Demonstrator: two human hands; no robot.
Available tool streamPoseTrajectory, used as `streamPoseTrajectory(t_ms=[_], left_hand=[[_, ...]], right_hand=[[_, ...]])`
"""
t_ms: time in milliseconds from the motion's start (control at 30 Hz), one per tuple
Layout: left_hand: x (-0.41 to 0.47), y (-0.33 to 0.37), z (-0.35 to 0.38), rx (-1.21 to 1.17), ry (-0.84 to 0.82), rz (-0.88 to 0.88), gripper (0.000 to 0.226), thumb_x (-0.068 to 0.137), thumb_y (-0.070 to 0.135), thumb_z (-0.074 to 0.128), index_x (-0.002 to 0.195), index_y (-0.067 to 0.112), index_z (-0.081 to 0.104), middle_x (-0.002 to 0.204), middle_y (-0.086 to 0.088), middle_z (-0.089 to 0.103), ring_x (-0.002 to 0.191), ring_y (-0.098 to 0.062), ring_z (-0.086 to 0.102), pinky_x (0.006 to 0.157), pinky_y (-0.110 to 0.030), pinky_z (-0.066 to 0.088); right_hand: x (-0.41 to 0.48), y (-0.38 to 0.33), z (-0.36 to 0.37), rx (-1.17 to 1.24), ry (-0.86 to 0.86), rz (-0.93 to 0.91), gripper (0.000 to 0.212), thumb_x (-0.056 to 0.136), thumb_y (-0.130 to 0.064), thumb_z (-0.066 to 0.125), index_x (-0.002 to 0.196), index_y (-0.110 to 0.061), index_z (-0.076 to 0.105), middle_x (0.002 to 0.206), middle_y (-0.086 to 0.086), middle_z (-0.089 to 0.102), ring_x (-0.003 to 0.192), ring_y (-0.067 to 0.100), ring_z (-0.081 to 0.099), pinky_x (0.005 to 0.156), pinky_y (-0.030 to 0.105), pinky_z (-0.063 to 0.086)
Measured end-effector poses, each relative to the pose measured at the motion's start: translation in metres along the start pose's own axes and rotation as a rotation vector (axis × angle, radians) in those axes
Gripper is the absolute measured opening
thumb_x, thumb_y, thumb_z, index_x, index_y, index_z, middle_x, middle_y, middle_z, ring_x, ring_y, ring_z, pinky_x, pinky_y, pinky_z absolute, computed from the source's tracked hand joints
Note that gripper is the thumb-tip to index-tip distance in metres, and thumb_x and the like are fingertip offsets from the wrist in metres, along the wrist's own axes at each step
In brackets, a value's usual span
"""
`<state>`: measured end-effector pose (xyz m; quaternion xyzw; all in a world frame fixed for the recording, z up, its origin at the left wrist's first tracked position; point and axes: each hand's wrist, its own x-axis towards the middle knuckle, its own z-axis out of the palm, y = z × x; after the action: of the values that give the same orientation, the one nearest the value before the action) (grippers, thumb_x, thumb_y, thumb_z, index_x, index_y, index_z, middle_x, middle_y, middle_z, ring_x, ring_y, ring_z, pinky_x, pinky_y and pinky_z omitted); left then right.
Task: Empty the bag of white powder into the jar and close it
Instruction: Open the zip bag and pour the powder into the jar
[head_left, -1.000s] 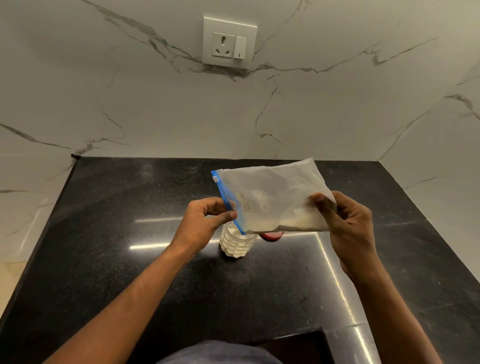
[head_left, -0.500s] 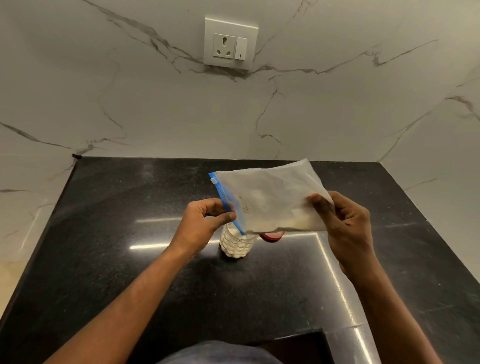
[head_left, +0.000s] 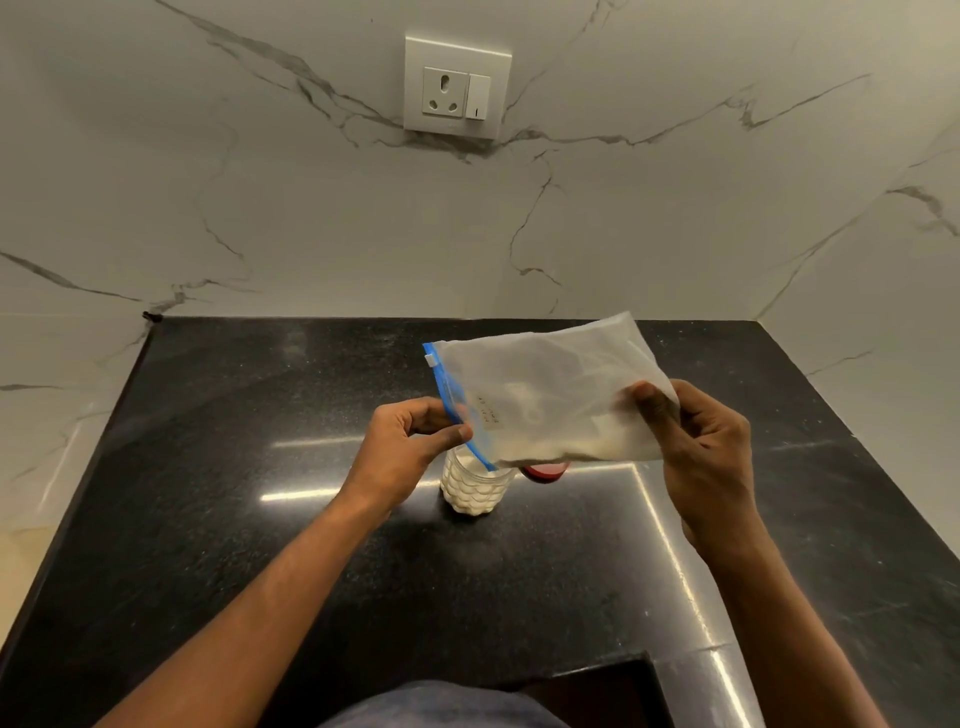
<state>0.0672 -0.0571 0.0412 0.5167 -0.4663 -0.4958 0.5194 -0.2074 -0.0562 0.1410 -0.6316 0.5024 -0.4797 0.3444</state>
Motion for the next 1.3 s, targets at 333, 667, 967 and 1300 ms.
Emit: streamPoseTrajectory(t_ms=[333,667,967,1300], left_hand=[[0.001,0.002,0.000,0.012,-0.005,-0.007,0.022,0.091,0.008,0.080,0.109,0.020,0.081,0.105,0.007,0.084,0.101,-0.010,0.080,0.082,-0.017,0.062],[0.000,0.003,-0.001,-0.016,-0.004,-0.011,0.022,0.090,0.003,0.080,0.111,0.010,0.080,0.106,0.002,0.084,0.100,-0.012,0.081,0.082,-0.018,0.062],[0.000,0.005,-0.001,-0.015,-0.008,-0.011,0.023,0.091,0.005,0.079,0.110,0.017,0.080,0.106,0.005,0.084,0.100,-0.010,0.080,0.082,-0.018,0.062],[0.000,0.000,-0.001,-0.027,0.037,-0.058,0.022,0.090,0.002,0.080,0.109,0.014,0.080,0.104,0.006,0.084,0.099,-0.009,0.081,0.076,-0.015,0.061]], right_hand=[[0.002,0.002,0.001,-0.065,-0.020,-0.018,0.019,0.095,-0.041,0.057,0.097,-0.029,0.073,0.096,-0.018,0.075,0.084,0.010,0.069,0.071,0.029,0.060],[0.008,-0.006,0.002,-0.032,0.014,-0.039,0.021,0.097,-0.039,0.059,0.094,-0.026,0.075,0.093,-0.008,0.076,0.076,0.009,0.067,0.065,0.023,0.055],[0.008,-0.002,0.001,-0.062,0.010,-0.035,0.023,0.097,-0.038,0.058,0.095,-0.023,0.075,0.097,-0.005,0.074,0.082,0.014,0.068,0.069,0.028,0.057],[0.007,-0.003,-0.006,-0.089,-0.214,0.185,0.041,0.083,-0.057,0.066,0.120,-0.040,0.061,0.118,-0.007,0.066,0.108,0.021,0.067,0.062,0.032,0.064]])
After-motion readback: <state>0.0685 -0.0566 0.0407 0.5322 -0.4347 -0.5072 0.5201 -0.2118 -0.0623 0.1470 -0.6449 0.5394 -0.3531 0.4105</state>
